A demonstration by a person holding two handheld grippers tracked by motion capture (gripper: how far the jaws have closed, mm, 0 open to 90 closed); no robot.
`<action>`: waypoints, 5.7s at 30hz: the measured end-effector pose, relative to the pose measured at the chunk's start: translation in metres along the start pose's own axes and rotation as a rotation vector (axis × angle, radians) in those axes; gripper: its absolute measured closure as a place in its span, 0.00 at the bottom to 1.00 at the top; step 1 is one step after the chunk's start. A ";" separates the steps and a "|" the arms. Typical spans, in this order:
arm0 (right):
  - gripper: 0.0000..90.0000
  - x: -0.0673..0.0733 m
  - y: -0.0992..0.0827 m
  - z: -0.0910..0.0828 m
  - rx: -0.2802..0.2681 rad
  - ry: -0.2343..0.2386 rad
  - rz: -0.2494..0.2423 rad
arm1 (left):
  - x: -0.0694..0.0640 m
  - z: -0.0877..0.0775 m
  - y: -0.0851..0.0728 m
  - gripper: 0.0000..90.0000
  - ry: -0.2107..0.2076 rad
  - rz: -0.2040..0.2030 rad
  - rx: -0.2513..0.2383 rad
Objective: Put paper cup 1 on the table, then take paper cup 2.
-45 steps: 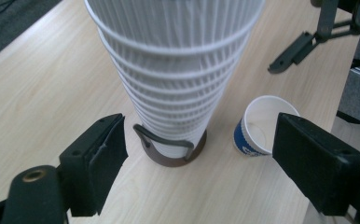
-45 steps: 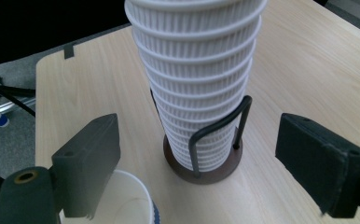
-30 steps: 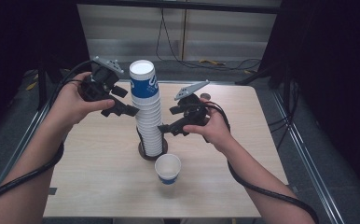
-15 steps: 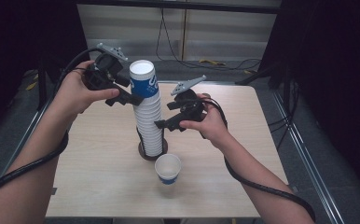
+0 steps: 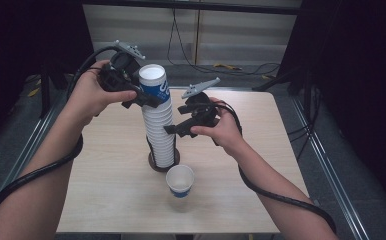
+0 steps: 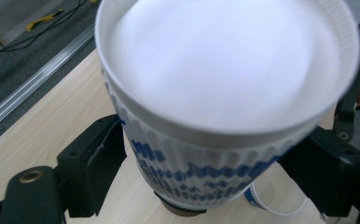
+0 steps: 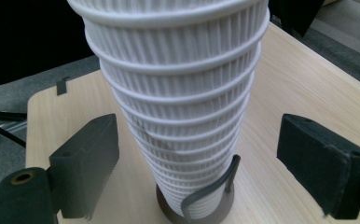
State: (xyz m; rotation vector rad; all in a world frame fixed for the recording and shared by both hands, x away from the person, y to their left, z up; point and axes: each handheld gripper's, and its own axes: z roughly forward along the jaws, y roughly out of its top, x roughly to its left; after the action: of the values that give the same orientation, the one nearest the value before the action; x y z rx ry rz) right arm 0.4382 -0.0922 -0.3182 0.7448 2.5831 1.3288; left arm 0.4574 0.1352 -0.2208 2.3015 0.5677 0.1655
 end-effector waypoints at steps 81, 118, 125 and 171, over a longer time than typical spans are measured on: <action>0.15 0.010 0.015 0.007 -0.096 0.019 0.001 | -0.007 -0.016 0.034 0.23 -0.025 -0.050 0.042; 0.16 0.008 0.005 0.005 -0.107 0.034 -0.010 | -0.025 -0.036 0.058 0.23 -0.013 -0.012 -0.032; 0.16 0.005 -0.002 0.002 -0.127 0.040 -0.007 | -0.035 -0.031 0.063 0.23 -0.039 0.011 -0.041; 0.15 -0.023 -0.068 -0.052 -0.063 -0.019 0.003 | -0.075 0.030 0.063 0.23 -0.152 0.073 -0.024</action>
State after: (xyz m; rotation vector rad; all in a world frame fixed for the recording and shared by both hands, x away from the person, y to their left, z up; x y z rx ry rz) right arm 0.4157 -0.1741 -0.3428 0.7471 2.5142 1.3901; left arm 0.4203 0.0432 -0.1948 2.2892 0.4024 0.0323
